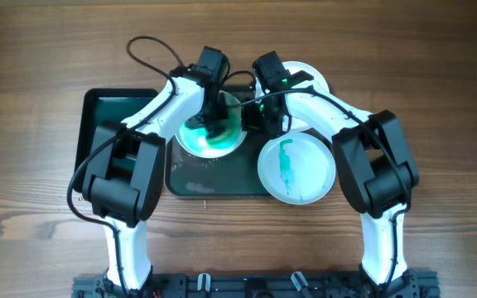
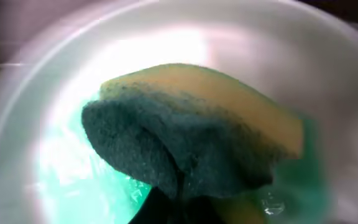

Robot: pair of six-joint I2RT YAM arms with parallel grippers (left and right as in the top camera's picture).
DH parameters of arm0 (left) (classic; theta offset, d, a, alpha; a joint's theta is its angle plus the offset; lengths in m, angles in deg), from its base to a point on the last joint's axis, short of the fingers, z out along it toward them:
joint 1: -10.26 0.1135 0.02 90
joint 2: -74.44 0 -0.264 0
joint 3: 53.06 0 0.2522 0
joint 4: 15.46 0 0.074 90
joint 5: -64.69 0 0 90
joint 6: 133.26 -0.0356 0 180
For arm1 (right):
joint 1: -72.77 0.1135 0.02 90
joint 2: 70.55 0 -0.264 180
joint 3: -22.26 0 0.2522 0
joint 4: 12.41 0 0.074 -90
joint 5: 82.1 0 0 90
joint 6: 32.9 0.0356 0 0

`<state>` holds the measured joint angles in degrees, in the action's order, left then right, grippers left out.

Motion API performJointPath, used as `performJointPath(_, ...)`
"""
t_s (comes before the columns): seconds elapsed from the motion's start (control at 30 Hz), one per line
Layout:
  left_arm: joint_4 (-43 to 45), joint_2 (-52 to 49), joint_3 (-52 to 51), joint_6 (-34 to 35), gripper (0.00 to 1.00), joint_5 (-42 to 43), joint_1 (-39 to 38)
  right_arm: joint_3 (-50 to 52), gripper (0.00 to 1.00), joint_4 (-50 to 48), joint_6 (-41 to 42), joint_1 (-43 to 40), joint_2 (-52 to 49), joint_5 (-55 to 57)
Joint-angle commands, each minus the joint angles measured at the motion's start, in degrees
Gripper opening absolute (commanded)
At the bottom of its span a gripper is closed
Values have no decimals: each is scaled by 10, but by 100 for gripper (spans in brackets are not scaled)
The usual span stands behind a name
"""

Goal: Clean dirty plates on tray and stack at the side
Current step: 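Scrub the left white plate with the sponge while the right gripper holds it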

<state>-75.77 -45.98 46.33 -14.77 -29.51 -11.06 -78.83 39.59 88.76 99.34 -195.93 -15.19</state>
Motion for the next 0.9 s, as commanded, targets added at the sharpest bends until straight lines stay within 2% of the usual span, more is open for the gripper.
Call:
performJointPath(0.0,-57,-18,-12,71,4,-164,20,26,4,12,-6,-2,-27,37)
performJointPath(0.1,-92,-18,-12,-2,4,-8,20,26,4,12,-6,-2,-27,37)
performJointPath(0.17,-106,-18,-12,-116,4,171,20,26,4,10,-6,-2,-27,37)
performJointPath(0.23,-107,-18,-12,-200,4,309,20,26,4,10,-6,-2,-27,37)
performJointPath(0.33,-75,-18,-12,-217,4,378,21,26,4,12,-6,-2,-27,37)
performJointPath(0.47,7,-18,-12,-216,4,367,22,26,4,12,-6,-2,-27,37)
performJointPath(0.6,82,-18,-12,-81,4,141,22,26,4,11,-6,-2,-27,37)
performJointPath(0.63,80,-18,-12,-47,4,73,22,26,4,11,-6,-2,-27,37)
performJointPath(0.7,32,-18,-12,89,4,-85,29,26,4,10,-6,-2,-27,39)
performJointPath(0.77,-11,-18,-12,143,4,-134,40,26,4,10,-6,-2,-27,39)
performJointPath(0.87,-52,-18,-12,156,4,-128,57,26,4,10,-6,-2,-27,39)
